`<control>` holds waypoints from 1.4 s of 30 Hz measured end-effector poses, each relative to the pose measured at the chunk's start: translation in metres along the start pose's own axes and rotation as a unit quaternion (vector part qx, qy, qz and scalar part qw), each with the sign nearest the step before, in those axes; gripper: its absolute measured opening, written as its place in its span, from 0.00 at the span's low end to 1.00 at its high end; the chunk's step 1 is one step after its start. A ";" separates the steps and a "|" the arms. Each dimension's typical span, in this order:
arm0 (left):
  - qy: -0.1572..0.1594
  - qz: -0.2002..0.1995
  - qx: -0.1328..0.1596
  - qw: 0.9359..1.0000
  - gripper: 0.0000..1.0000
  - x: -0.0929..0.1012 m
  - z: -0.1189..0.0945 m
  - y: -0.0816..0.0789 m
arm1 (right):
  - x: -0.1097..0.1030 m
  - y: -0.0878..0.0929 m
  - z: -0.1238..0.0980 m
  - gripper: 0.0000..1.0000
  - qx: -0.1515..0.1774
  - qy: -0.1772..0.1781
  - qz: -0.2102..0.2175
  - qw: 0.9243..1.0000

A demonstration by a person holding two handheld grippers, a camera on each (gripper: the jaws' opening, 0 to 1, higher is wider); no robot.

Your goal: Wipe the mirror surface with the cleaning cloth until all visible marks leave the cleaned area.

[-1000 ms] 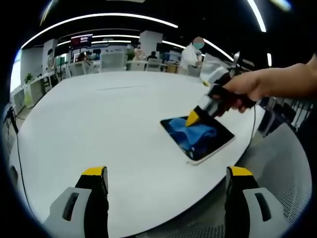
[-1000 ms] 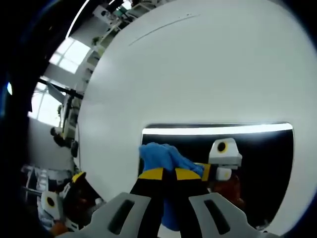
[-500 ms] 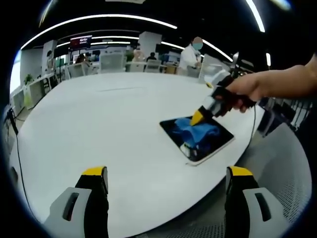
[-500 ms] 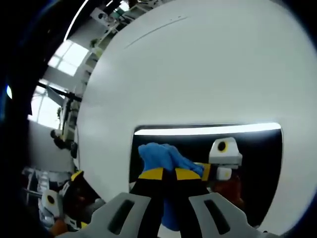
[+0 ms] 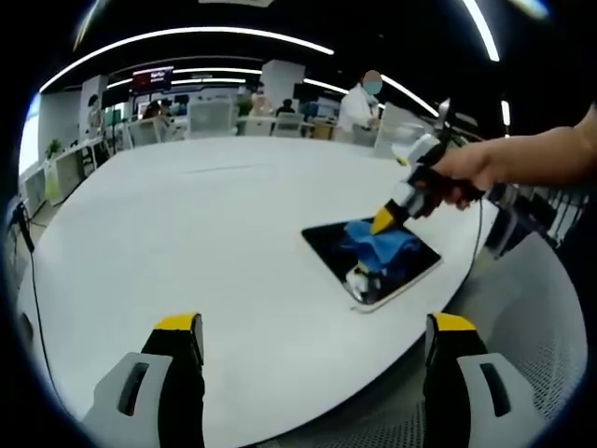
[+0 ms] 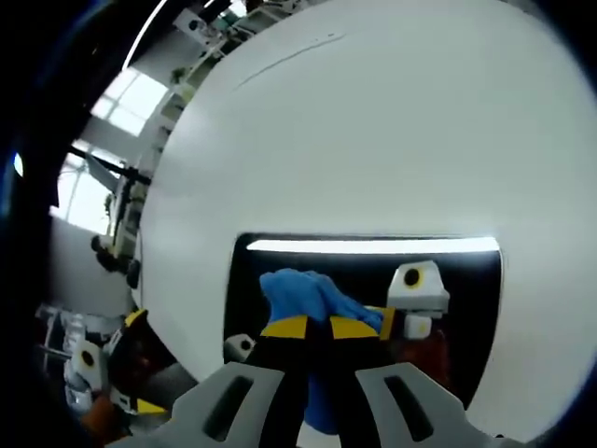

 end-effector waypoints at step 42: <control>0.004 -0.006 -0.001 1.000 0.98 0.000 0.000 0.001 | 0.054 0.002 -0.044 0.01 0.020 0.016 0.029 0.999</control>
Point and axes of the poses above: the point that each gripper's makers call its tool centre point, and the gripper's own axes: z roughly forward along the fingers, x roughly to its right, y roughly out of its underside, the point moved 1 cm from there along -z, roughly backward along the fingers, and after that the axes turned 15 degrees about -y, right-handed, at the moved point
